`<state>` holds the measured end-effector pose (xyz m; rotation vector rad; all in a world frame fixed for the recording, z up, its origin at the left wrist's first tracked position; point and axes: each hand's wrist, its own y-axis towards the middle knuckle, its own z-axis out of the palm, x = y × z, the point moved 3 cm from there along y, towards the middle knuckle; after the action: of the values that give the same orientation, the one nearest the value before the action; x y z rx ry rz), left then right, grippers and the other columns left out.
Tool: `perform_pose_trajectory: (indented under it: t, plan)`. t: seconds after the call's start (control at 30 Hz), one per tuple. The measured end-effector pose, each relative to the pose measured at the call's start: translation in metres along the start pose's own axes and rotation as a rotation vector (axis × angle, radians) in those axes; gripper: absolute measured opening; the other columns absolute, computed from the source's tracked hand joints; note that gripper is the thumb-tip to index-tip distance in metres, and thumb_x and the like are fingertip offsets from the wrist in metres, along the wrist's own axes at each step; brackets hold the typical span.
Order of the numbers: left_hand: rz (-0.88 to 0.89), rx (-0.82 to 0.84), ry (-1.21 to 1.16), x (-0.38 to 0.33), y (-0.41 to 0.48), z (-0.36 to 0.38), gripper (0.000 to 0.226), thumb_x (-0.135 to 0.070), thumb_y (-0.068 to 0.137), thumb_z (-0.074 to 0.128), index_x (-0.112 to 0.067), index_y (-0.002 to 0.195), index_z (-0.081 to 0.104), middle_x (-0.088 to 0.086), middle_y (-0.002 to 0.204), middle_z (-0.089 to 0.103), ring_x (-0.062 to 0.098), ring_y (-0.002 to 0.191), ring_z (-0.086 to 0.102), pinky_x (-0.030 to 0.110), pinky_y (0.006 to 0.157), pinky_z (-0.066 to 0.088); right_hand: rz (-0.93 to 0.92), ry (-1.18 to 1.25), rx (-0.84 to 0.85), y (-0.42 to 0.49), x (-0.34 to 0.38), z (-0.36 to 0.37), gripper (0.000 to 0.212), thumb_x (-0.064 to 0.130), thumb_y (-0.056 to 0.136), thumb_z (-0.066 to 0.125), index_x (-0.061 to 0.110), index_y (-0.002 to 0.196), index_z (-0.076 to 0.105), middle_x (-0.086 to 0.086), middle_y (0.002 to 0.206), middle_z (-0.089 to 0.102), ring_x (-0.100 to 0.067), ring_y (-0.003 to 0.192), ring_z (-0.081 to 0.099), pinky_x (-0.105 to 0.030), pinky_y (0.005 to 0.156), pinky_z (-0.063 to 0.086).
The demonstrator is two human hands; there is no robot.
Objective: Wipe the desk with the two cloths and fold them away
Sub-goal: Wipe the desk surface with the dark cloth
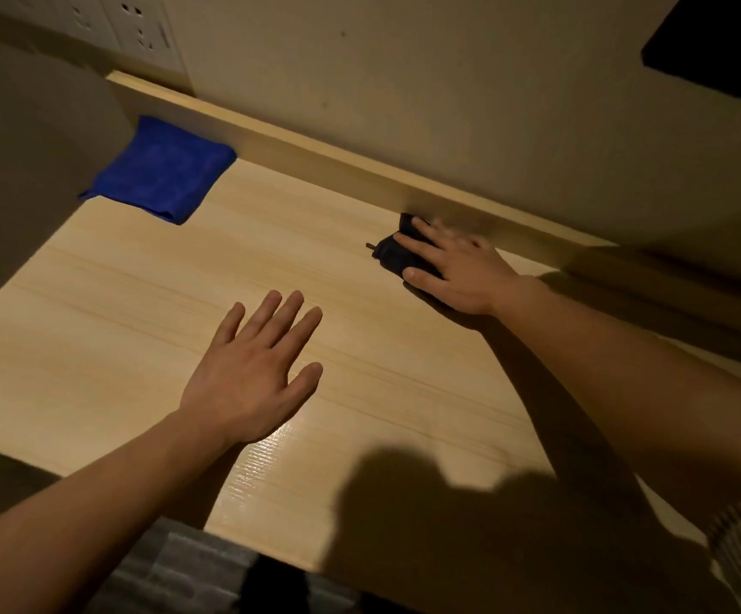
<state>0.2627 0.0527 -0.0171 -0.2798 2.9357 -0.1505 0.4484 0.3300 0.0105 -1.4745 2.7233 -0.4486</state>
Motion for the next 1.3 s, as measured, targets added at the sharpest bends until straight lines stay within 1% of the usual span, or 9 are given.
perform_pose_trajectory:
  t: [0.17,0.27,0.43,0.7,0.93,1.03,1.13,1.2,1.3]
  plan:
    - [0.006,-0.006,-0.003,0.001,0.000,0.001,0.073,-0.070,0.104,0.011,-0.040,0.170,0.000,-0.009,0.178,-0.009,0.011,0.162,-0.018,0.051,0.132,-0.002,-0.003,0.016,-0.101,0.000,0.015,0.014,0.062,0.068,0.103,0.014,0.047,0.162,0.012,0.006,0.174,0.008,-0.022,0.160,0.003,-0.055,0.123,0.011]
    - [0.009,-0.009,-0.007,0.000,0.000,0.000,0.073,-0.071,0.104,0.010,-0.040,0.170,0.001,-0.009,0.178,-0.009,0.013,0.163,-0.016,0.051,0.132,-0.002,-0.026,0.019,-0.091,-0.020,0.028,0.022,0.060,0.065,0.104,0.012,0.048,0.162,0.010,0.008,0.174,0.005,-0.023,0.160,0.002,-0.053,0.123,0.008]
    - [0.023,-0.007,0.000,0.000,-0.001,0.000,0.075,-0.072,0.103,0.005,-0.038,0.170,-0.002,-0.007,0.178,-0.010,0.015,0.163,-0.015,0.051,0.132,-0.003,-0.053,0.027,-0.071,-0.072,0.067,0.044,0.060,0.064,0.105,0.013,0.047,0.163,0.006,0.011,0.174,-0.001,-0.019,0.160,-0.003,-0.051,0.123,0.005]
    - [0.048,-0.025,-0.007,0.003,0.000,0.003,0.076,-0.072,0.103,0.004,-0.037,0.170,-0.001,-0.005,0.179,-0.007,0.018,0.164,-0.010,0.053,0.132,-0.002,-0.058,0.068,-0.047,-0.156,0.145,0.072,0.059,0.061,0.107,0.015,0.044,0.163,0.005,0.012,0.174,-0.002,-0.014,0.159,-0.009,-0.047,0.124,0.005]
    - [0.070,-0.001,-0.016,0.004,0.003,-0.001,0.080,-0.073,0.101,0.005,-0.034,0.171,0.004,-0.001,0.180,-0.003,0.022,0.165,-0.006,0.056,0.130,-0.001,-0.033,0.099,-0.049,-0.208,0.204,0.092,0.059,0.057,0.108,0.023,0.045,0.163,0.006,0.015,0.173,-0.004,-0.012,0.158,-0.012,-0.044,0.122,0.004]
    - [0.085,0.039,0.005,0.005,0.003,-0.003,0.084,-0.073,0.098,0.007,-0.032,0.171,0.003,0.003,0.180,-0.005,0.026,0.165,-0.007,0.058,0.130,-0.001,-0.021,0.112,-0.056,-0.224,0.222,0.099,0.058,0.055,0.109,0.027,0.043,0.163,0.011,0.014,0.173,0.000,-0.012,0.159,-0.010,-0.043,0.122,0.006]
    - [0.122,0.095,0.025,0.003,0.003,-0.008,0.080,-0.070,0.103,0.015,-0.030,0.171,0.002,0.007,0.180,-0.006,0.031,0.165,-0.008,0.061,0.129,-0.001,0.007,0.146,-0.101,-0.237,0.238,0.103,0.055,0.050,0.109,0.034,0.041,0.163,0.022,0.013,0.173,0.009,-0.013,0.160,-0.003,-0.041,0.120,0.008]
    - [0.170,0.094,-0.019,-0.006,0.000,-0.011,0.075,-0.067,0.105,0.019,-0.031,0.171,0.006,0.007,0.180,-0.003,0.029,0.165,-0.006,0.060,0.130,0.000,0.008,0.191,-0.132,-0.245,0.247,0.104,0.052,0.044,0.109,0.041,0.037,0.160,0.034,0.011,0.171,0.018,-0.014,0.159,0.006,-0.041,0.117,0.015]
    - [0.247,0.047,-0.072,-0.030,-0.002,-0.012,0.073,-0.064,0.106,0.019,-0.032,0.171,0.010,0.004,0.180,0.001,0.025,0.165,-0.004,0.057,0.130,0.000,0.000,0.305,-0.155,-0.257,0.257,0.103,0.044,0.035,0.107,0.051,0.031,0.151,0.051,0.010,0.166,0.035,-0.015,0.155,0.024,-0.045,0.110,0.029]
